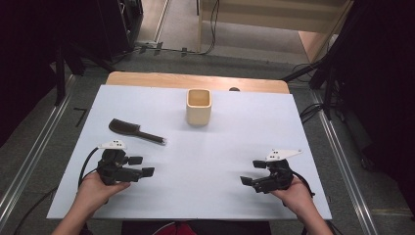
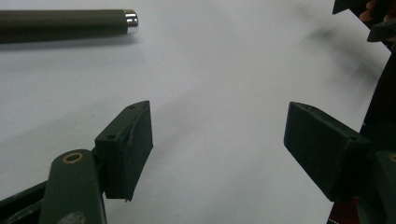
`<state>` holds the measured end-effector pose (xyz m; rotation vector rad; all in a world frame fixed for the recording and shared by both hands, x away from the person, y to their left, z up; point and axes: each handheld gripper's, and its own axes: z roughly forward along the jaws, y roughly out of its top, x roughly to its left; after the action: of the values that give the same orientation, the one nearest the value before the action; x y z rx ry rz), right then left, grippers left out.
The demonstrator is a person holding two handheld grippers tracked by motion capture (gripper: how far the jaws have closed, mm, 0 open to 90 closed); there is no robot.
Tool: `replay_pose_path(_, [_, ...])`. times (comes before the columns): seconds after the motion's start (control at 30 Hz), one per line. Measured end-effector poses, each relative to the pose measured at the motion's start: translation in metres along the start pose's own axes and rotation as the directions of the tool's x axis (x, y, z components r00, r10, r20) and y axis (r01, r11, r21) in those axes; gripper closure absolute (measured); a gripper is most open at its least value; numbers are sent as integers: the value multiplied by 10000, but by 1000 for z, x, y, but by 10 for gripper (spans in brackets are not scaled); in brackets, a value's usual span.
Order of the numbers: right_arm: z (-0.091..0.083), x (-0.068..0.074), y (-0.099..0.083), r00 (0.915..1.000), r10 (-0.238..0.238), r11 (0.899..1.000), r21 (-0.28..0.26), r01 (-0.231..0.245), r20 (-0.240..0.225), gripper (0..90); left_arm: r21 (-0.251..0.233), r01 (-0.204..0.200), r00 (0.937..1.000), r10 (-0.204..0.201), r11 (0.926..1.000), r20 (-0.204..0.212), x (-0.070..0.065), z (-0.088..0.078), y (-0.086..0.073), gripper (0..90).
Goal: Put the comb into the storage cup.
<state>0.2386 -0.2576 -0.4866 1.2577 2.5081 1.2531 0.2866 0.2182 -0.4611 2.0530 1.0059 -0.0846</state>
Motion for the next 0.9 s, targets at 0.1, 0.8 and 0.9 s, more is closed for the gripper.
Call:
replay_pose_path(0.1, [0,0,0,10000,-38,10000,26,38,2,129,-19,205,9998,-205,9998,34,1,-1,6,284])
replay_pose_path(0.8, [4,0,0,10000,50,9999,148,-51,73,129,-340,107,9997,-114,9994,-227,11,8,47,290])
replay_pose_path(0.9, [3,-1,-1,9999,113,9999,94,-114,54,129,-305,148,9994,-157,9994,-298,14,10,51,291])
